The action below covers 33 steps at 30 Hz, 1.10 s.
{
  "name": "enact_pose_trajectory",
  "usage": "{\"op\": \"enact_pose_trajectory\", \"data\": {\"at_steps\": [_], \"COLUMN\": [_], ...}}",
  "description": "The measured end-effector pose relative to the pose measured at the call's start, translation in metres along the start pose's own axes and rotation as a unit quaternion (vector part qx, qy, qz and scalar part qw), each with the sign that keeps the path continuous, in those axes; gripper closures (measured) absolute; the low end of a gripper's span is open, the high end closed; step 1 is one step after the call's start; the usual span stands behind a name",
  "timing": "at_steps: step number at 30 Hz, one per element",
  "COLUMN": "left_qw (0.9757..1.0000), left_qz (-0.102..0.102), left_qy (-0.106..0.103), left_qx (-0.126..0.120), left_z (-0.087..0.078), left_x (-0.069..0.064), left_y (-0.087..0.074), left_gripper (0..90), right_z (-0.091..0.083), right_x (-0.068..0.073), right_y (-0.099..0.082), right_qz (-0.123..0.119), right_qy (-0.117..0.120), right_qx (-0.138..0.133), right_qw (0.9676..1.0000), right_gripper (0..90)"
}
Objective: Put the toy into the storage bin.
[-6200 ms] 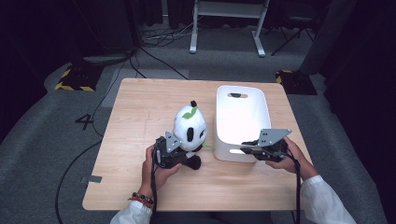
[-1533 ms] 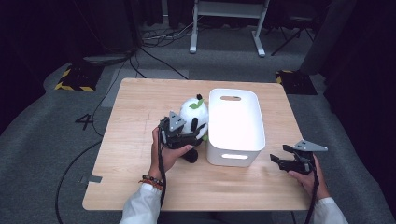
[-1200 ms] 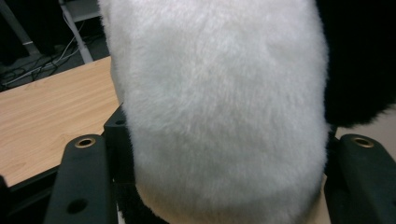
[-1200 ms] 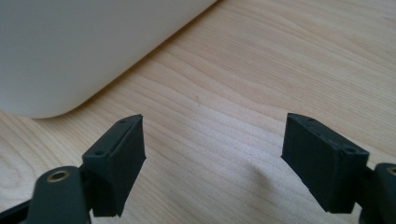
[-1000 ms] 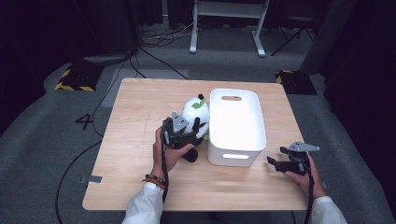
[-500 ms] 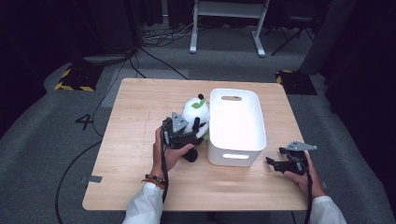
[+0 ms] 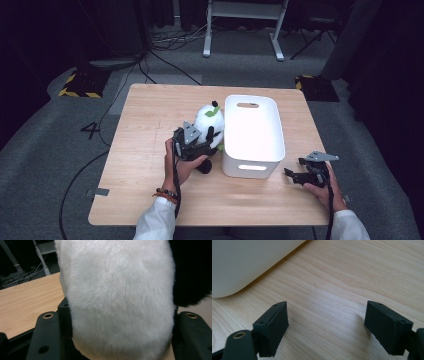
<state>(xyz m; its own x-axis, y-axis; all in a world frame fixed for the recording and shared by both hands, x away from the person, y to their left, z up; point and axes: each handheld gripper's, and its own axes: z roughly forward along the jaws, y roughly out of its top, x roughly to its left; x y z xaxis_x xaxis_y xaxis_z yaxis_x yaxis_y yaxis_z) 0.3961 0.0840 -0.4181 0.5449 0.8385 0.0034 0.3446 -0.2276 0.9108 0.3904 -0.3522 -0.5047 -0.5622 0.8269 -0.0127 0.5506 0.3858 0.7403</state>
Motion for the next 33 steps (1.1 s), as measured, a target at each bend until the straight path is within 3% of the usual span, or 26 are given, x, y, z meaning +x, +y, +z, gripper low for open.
{"op": "enact_pose_trajectory", "data": {"at_steps": [11, 22, 33], "left_qw": [1.0000, 0.9990, 0.9985], "left_qz": [-0.001, -0.036, -0.032], "left_qy": [0.007, 0.002, 0.012], "left_qx": [-0.006, -0.027, -0.042], "left_z": [-0.001, -0.009, -0.018], "left_x": [-0.003, 0.005, 0.005], "left_y": [-0.001, -0.001, 0.011], "left_gripper": [37.5, 38.5, 38.5], "right_z": [0.000, 0.000, -0.001], "right_x": [0.001, 0.001, 0.001], "right_y": [0.000, 0.000, -0.001], "right_qz": [0.002, 0.002, 0.003], "right_qy": [-0.002, -0.004, -0.003], "right_qx": [0.000, -0.001, 0.000], "right_qw": [1.0000, 1.0000, 1.0000], "right_gripper": [18.8, 18.8, 18.8]}}
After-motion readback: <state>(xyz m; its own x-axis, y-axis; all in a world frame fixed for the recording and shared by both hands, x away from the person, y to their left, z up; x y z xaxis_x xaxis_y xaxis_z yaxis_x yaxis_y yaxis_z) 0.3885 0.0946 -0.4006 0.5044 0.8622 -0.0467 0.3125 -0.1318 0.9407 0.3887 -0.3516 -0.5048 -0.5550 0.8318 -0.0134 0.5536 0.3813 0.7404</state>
